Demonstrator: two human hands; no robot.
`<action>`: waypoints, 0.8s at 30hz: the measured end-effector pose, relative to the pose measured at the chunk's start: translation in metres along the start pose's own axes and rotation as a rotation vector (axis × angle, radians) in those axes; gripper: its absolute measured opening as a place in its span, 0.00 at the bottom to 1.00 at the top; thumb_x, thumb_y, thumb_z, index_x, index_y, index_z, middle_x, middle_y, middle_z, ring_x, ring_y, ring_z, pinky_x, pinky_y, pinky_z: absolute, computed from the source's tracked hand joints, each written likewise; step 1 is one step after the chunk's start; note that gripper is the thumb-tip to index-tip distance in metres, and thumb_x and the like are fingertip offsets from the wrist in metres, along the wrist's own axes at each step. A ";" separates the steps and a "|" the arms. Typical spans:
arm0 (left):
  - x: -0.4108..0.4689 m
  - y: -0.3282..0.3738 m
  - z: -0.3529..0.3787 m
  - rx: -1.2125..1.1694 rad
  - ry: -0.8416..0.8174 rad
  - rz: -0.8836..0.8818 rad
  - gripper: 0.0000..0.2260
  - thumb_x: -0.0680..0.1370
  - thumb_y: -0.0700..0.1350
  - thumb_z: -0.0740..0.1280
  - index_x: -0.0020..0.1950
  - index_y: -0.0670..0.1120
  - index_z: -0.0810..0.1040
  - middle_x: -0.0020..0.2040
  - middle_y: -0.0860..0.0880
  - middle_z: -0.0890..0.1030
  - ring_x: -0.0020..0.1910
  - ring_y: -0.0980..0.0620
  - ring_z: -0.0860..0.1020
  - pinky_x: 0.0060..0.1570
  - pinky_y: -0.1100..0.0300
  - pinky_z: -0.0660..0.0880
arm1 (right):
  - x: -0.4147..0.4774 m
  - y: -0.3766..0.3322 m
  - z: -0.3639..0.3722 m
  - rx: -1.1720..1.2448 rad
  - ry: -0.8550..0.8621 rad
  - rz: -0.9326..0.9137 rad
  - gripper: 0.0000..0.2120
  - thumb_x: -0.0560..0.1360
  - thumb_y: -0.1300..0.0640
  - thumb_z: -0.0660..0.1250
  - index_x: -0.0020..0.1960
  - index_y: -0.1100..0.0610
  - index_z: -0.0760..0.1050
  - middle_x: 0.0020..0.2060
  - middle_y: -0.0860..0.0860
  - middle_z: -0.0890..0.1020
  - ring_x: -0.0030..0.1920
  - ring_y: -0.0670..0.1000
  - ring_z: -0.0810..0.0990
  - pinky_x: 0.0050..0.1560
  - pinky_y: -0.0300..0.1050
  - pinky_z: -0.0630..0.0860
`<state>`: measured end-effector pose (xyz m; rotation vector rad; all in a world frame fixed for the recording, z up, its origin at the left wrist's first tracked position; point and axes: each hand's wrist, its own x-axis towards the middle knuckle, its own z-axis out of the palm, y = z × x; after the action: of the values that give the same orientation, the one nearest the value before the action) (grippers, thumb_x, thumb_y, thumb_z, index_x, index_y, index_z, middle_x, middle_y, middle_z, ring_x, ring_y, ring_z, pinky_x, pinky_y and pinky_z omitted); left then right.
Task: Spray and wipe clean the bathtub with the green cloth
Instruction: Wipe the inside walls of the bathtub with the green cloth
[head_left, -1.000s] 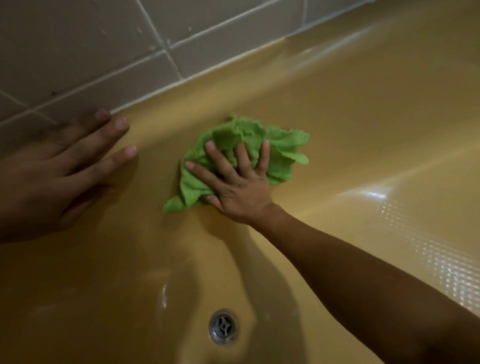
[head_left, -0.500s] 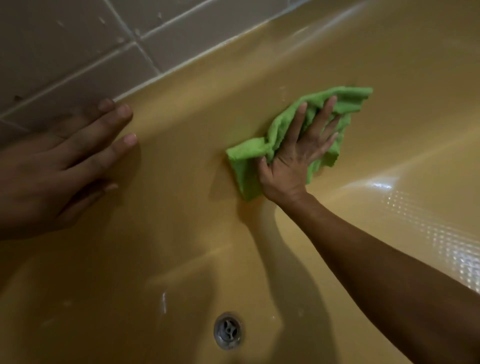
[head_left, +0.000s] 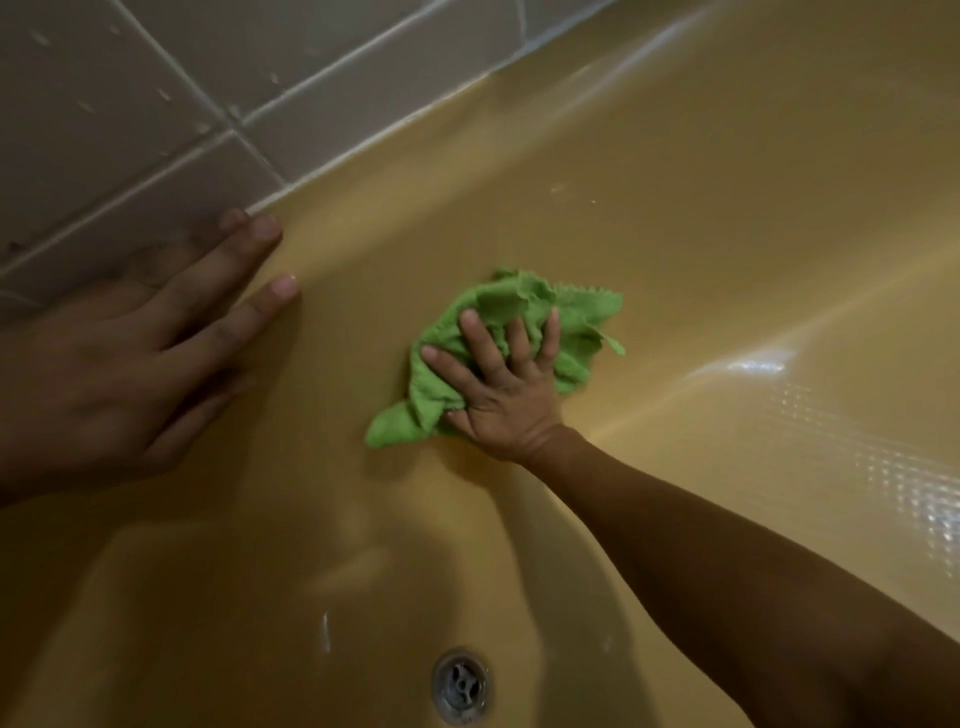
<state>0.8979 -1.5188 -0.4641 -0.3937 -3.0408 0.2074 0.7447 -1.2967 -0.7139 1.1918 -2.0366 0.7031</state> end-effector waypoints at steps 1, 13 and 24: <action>0.007 0.003 -0.004 0.041 -0.005 0.052 0.29 0.84 0.50 0.56 0.84 0.41 0.56 0.85 0.40 0.49 0.84 0.41 0.48 0.82 0.48 0.50 | -0.013 0.006 0.003 0.005 -0.037 0.027 0.33 0.81 0.33 0.46 0.82 0.40 0.40 0.82 0.50 0.35 0.81 0.60 0.33 0.75 0.72 0.36; 0.058 0.027 -0.028 0.200 -0.033 0.271 0.30 0.82 0.45 0.60 0.83 0.40 0.57 0.84 0.37 0.54 0.82 0.32 0.52 0.75 0.32 0.61 | -0.003 0.018 -0.016 0.246 -0.120 0.438 0.48 0.74 0.33 0.59 0.80 0.40 0.29 0.76 0.50 0.23 0.77 0.60 0.25 0.70 0.79 0.34; 0.098 0.038 -0.031 0.164 -0.024 0.298 0.29 0.82 0.41 0.61 0.83 0.40 0.58 0.84 0.40 0.56 0.83 0.35 0.52 0.77 0.35 0.60 | -0.024 0.038 0.004 0.062 -0.067 0.185 0.37 0.79 0.30 0.47 0.82 0.41 0.37 0.81 0.52 0.32 0.80 0.60 0.32 0.73 0.74 0.38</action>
<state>0.8152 -1.4531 -0.4337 -0.8339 -2.9443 0.4758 0.7184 -1.2697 -0.7392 1.0831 -2.2164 0.8298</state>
